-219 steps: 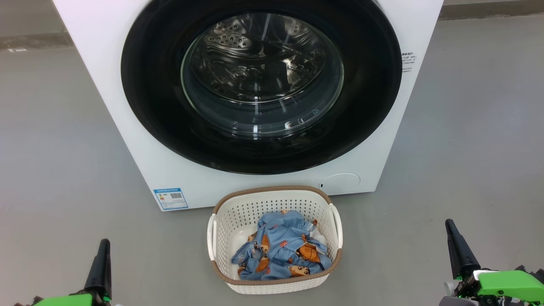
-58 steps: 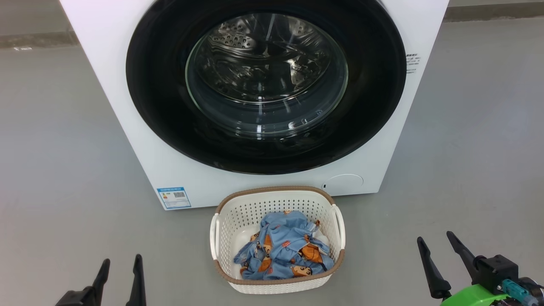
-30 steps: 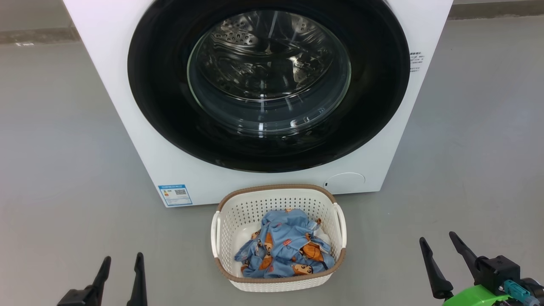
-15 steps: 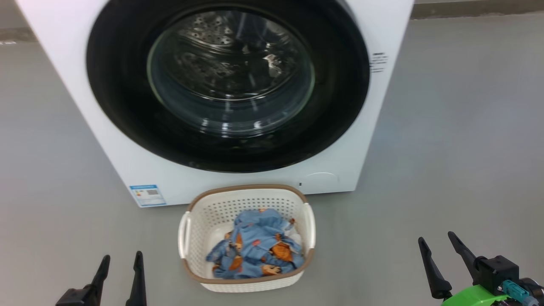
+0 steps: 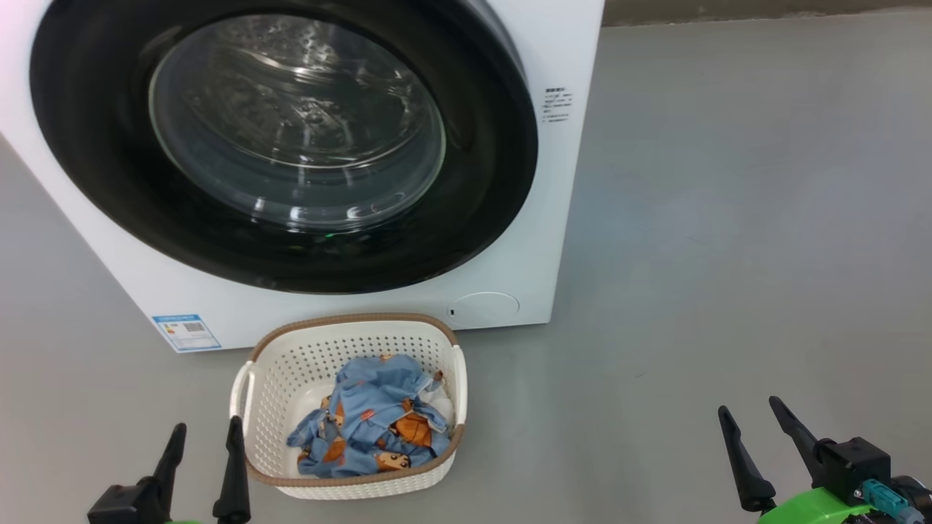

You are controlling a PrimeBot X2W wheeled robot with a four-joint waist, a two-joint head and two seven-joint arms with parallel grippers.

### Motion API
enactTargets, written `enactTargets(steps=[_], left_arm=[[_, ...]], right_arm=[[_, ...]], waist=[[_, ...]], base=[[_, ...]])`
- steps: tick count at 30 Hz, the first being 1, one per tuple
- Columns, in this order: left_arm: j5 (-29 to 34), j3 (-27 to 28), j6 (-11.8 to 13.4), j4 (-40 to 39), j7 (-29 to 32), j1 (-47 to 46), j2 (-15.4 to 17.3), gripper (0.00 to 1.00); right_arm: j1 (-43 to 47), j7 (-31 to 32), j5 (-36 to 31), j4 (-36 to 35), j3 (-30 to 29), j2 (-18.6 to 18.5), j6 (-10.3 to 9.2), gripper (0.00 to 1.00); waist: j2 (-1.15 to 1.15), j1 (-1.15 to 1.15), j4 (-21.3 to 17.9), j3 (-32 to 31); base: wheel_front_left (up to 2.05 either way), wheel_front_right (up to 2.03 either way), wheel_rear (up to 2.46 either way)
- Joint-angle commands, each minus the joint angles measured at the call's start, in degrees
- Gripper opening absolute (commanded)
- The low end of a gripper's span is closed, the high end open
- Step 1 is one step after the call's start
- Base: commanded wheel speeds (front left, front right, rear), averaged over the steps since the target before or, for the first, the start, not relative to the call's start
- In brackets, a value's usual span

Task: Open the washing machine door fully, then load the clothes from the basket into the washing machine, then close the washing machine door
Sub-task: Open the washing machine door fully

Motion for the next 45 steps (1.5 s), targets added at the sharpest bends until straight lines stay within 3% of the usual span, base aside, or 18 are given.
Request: enactTargets(steps=[1, 18, 19, 20, 21, 22, 37, 45], left_arm=[[-0.18, 1.78, -0.18, -1.56, -0.70, -2.07, 1.09, 1.00], [-0.53, 1.59, -0.18, -1.30, -0.70, -2.15, 1.09, 1.00], [-0.56, 1.59, -0.18, -1.26, -0.70, -2.17, 1.09, 1.00], [-0.58, 1.59, -0.18, -1.23, -0.70, -2.18, 1.09, 1.00], [-0.60, 1.59, -0.18, -1.19, -0.70, -2.19, 1.09, 1.00], [-0.61, 1.60, -0.18, -1.15, -0.70, -2.19, 1.09, 1.00], [-0.57, 1.39, -0.18, -1.11, -0.70, -2.18, 1.09, 1.00], [-0.43, 1.13, -0.18, -1.32, -0.70, -2.00, 1.09, 1.00]], right_arm=[[-1.27, -0.70, -0.54, -1.32, 1.22, -0.77, 0.09, 1.00], [-1.41, -0.70, -0.31, -1.62, 1.46, -0.98, 0.09, 1.00], [-1.41, -0.70, -0.18, -1.55, 1.58, -1.01, 0.09, 0.93], [-1.42, -0.70, -0.08, -1.51, 1.68, -1.07, 0.09, 0.40], [-1.45, -0.70, 0.03, -1.53, 1.80, -1.14, 0.09, 0.07], [-1.46, -0.70, 0.19, -1.53, 1.97, -1.20, 0.09, 0.00], [-1.67, -0.70, 1.52, -1.51, 2.31, -1.15, 0.09, 0.00], [-2.17, -0.70, 13.77, -0.14, -1.44, 2.05, 0.09, 0.00]], waist=[[0.00, 0.00, -0.02, 0.04], [0.00, 0.00, 0.19, 0.06], [0.00, 0.00, 0.20, 0.05], [0.00, 0.00, 0.21, 0.03], [0.00, 0.00, 0.23, 0.02], [0.00, 0.00, 0.23, 0.00], [0.00, 0.00, 0.28, -0.02], [0.00, 0.00, 0.43, 0.33]], base=[[0.37, 0.37, -0.74], [0.04, 0.04, -0.08], [0.00, 0.00, 0.00], [0.00, 0.00, 0.00], [0.00, 0.00, 0.00], [0.00, 0.00, 0.00], [0.00, 0.00, 0.00], [0.00, 0.00, 0.00]])
